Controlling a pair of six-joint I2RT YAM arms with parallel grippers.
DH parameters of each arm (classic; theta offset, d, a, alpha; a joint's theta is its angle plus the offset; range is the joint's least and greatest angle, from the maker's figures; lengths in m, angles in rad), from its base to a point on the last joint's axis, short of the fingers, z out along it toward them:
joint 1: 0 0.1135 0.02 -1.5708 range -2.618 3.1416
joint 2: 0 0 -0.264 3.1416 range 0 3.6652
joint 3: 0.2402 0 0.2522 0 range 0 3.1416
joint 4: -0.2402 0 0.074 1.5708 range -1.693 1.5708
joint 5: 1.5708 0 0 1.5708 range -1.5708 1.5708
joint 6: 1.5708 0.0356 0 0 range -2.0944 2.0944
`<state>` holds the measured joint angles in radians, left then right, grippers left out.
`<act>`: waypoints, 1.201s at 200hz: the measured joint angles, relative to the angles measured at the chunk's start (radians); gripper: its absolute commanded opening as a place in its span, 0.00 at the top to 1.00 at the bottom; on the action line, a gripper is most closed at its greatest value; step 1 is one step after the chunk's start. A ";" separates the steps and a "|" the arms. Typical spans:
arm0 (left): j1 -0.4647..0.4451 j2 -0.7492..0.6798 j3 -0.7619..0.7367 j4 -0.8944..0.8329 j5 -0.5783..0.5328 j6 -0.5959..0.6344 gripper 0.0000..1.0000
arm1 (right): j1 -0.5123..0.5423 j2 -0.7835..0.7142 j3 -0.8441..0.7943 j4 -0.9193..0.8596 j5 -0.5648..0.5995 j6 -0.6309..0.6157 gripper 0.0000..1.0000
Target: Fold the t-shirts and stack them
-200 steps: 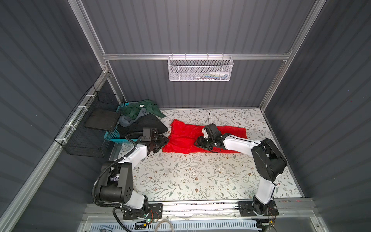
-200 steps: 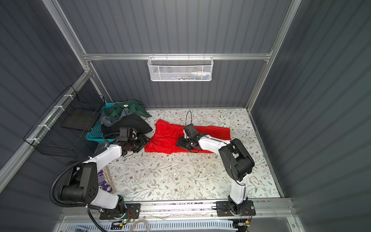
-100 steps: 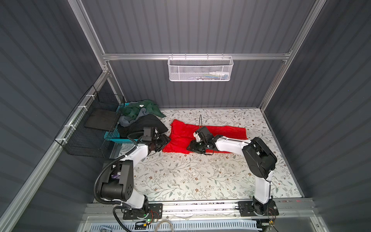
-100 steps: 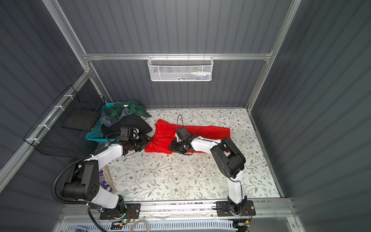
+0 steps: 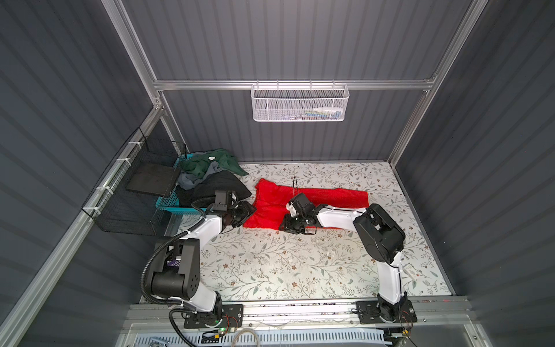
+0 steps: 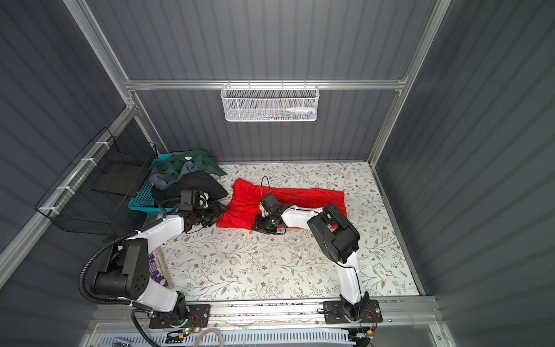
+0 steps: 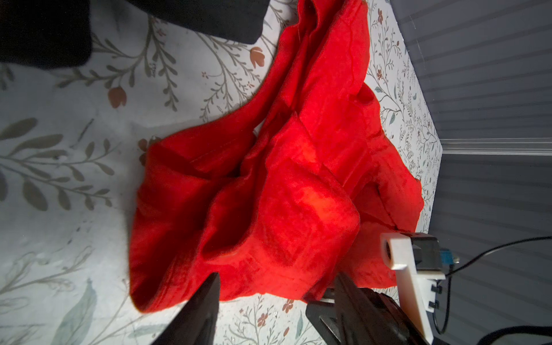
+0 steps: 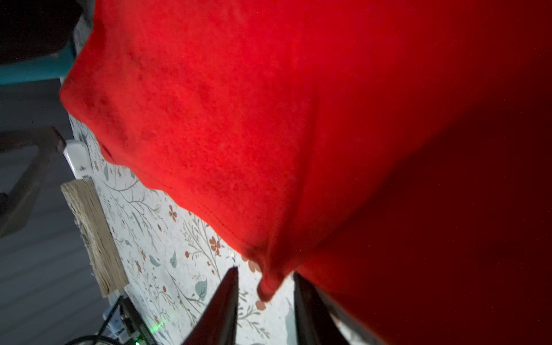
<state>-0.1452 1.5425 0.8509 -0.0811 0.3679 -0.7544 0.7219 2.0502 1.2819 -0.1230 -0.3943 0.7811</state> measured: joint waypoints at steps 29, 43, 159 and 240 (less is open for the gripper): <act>0.000 0.000 0.000 -0.001 0.000 0.008 0.39 | 0.000 0.000 0.018 -0.003 0.001 -0.006 0.90; 0.000 0.000 0.000 -0.003 -0.001 0.013 0.39 | 0.000 0.000 0.030 -0.005 0.002 -0.009 0.96; 0.000 -0.071 0.000 -0.061 -0.137 0.085 0.43 | -0.021 0.003 0.211 -0.083 0.065 0.002 1.00; 0.000 0.000 0.000 0.011 -0.172 0.095 0.50 | -0.089 0.170 0.375 -0.114 0.138 0.057 1.00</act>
<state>-0.1452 1.5425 0.8509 -0.0704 0.1955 -0.6598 0.6327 2.2204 1.6566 -0.2375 -0.2558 0.8379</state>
